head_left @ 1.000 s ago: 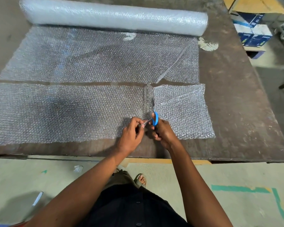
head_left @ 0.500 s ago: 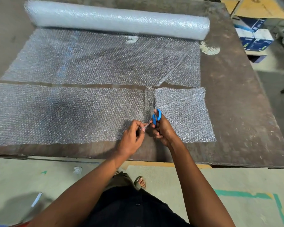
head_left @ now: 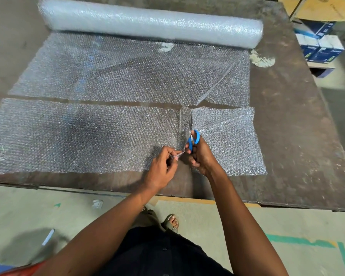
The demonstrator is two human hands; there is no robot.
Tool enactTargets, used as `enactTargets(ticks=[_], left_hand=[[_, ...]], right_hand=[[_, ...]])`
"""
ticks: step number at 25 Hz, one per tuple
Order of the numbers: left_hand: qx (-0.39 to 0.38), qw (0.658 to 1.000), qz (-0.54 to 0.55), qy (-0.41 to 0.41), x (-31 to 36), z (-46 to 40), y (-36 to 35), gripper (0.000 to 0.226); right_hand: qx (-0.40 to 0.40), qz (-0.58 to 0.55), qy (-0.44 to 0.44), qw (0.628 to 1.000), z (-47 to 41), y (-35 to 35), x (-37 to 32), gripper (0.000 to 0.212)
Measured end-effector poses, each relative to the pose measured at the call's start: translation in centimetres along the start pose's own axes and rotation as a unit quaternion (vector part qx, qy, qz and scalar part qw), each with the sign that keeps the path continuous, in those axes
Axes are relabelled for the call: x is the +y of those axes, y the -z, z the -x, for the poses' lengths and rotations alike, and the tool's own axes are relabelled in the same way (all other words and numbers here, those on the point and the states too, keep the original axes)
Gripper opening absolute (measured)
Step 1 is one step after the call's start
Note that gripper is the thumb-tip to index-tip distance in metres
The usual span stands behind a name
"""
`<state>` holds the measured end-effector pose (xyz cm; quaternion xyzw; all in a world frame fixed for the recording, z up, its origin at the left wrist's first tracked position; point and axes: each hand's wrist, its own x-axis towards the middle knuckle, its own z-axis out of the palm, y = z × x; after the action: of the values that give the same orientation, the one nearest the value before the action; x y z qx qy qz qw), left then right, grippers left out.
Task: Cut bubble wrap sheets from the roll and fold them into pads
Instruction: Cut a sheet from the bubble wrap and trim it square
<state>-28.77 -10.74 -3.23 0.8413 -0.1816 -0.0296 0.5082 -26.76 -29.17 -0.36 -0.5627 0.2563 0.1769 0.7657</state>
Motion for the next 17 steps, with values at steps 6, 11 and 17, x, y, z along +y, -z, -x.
enactTargets(ticks=[6, 11, 17], left_hand=[[0.002, 1.000, -0.004, -0.007, 0.0, -0.1, -0.1, 0.015], [0.009, 1.000, -0.004, -0.006, 0.0, -0.1, -0.2, 0.012], [0.015, 1.000, 0.008, 0.008, -0.2, -0.1, -0.2, 0.012]], right_hand=[[0.018, 0.023, 0.014, 0.999, -1.0, 0.5, -0.1, 0.053], [0.028, 0.023, 0.030, 0.999, -1.1, 0.6, 0.7, 0.045], [0.018, 0.030, 0.018, 0.999, -1.5, 0.7, 0.5, 0.073]])
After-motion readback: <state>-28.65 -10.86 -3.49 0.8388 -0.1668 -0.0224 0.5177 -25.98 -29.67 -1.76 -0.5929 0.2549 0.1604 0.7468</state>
